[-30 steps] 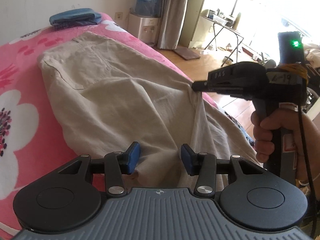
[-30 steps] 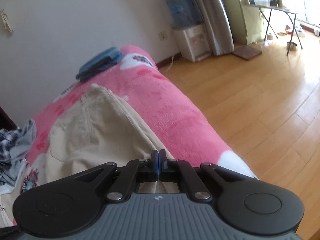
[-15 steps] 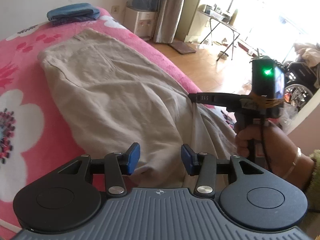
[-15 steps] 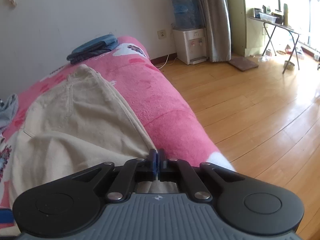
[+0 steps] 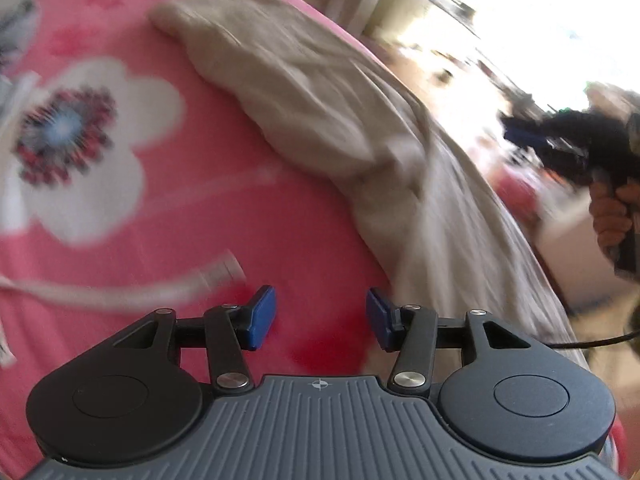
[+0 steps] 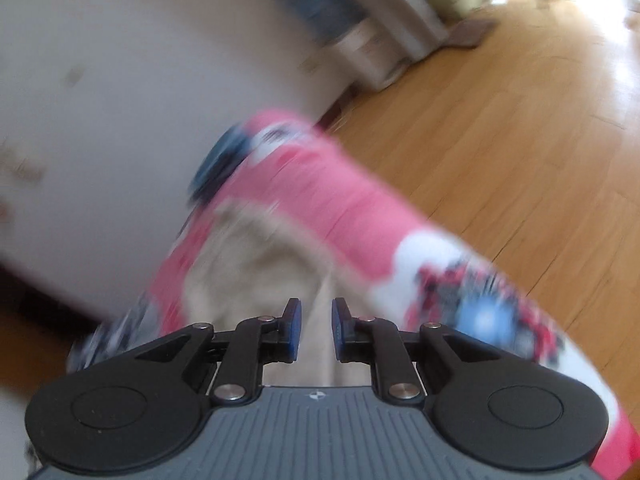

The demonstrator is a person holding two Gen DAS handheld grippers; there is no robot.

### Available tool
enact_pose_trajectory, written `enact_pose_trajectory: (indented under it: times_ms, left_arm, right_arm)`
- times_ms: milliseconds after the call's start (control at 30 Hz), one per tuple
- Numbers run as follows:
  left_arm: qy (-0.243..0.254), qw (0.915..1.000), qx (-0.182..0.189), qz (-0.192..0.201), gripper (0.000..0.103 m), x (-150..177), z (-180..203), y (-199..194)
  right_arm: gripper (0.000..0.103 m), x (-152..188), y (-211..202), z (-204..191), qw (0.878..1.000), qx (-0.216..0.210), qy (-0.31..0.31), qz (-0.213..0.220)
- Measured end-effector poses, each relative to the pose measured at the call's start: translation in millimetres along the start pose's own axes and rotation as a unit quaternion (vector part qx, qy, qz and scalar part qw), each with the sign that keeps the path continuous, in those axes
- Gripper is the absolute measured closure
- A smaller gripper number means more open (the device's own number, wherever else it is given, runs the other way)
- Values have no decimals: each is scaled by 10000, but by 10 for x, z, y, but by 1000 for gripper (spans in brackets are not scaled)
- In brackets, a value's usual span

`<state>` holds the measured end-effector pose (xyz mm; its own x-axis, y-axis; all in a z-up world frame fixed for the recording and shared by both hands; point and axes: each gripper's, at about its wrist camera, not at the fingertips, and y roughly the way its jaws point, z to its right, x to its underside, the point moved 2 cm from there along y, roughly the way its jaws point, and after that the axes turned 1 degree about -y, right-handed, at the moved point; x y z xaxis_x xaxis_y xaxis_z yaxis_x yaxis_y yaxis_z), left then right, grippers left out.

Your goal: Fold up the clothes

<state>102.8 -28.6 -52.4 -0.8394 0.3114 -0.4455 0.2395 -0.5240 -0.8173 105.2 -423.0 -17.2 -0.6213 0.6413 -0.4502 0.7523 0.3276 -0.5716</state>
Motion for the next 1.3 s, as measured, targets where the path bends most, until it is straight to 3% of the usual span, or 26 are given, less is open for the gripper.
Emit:
enact_pose_trajectory:
  times_ms: [100, 167, 233, 300, 433, 567, 667, 733, 800, 900, 967, 1033, 1067, 1100, 1200, 1300]
  left_arm:
    - [348, 9980, 354, -391, 53, 231, 54, 10]
    - [433, 9966, 372, -590, 53, 363, 61, 27]
    - [493, 9946, 424, -803, 53, 467, 63, 40]
    - [711, 9914, 428, -1016, 53, 570, 99, 33]
    - [1105, 9857, 212, -1254, 53, 739, 132, -17]
    - [822, 9876, -85, -1336, 53, 820, -7, -121]
    - [546, 9910, -276, -1189, 53, 850, -145, -286]
    - [327, 9930, -459, -1034, 53, 840, -249, -408]
    - [38, 9942, -650, -861, 53, 815, -358, -522]
    - [-469, 9938, -817, -590, 53, 805, -506, -673]
    - [-711, 9929, -844, -439, 53, 790, -562, -727]
    - [-807, 9927, -850, -292, 53, 770, -562, -772]
    - [-839, 9927, -838, -213, 53, 758, -540, -780]
    - [-870, 9928, -805, -150, 53, 741, -529, -794]
    - [-883, 9935, -718, 2, 53, 676, -495, -855]
    - [-774, 9947, -667, 121, 53, 604, -393, -867]
  right_arm:
    - [84, 415, -263, -302, 9945, -266, -702, -732]
    - [82, 803, -337, -541, 9817, -470, -1322, -1289]
    - [82, 1239, -363, -789, 9594, -665, -2021, -1852]
    - [79, 1749, -336, -1045, 9245, -772, -2925, -2319]
    - [77, 2390, -206, -1342, 8857, -1109, -3449, -2902]
    - [72, 2764, 7, -1474, 8751, -1219, -3402, -3220]
    - [70, 3122, 40, -1677, 8530, -1333, -3864, -3246]
    - [67, 3394, 8, -1836, 8307, -1335, -4424, -3106]
    - [59, 3686, -39, -1970, 8042, -1287, -5025, -2901]
    - [59, 4066, -80, -2066, 7539, -1006, -6019, -2434]
    - [60, 4232, 21, -2015, 7287, -643, -6441, -2236]
    - [66, 4223, 32, -1951, 7370, -630, -6399, -2083]
    - [88, 4206, 30, -1922, 7429, -619, -6356, -2009]
    - [96, 4107, -16, -1913, 7597, -573, -6176, -1951]
    - [97, 3735, -184, -1877, 8122, -499, -5540, -1760]
    - [97, 3093, -562, -1753, 8719, -413, -4695, -1325]
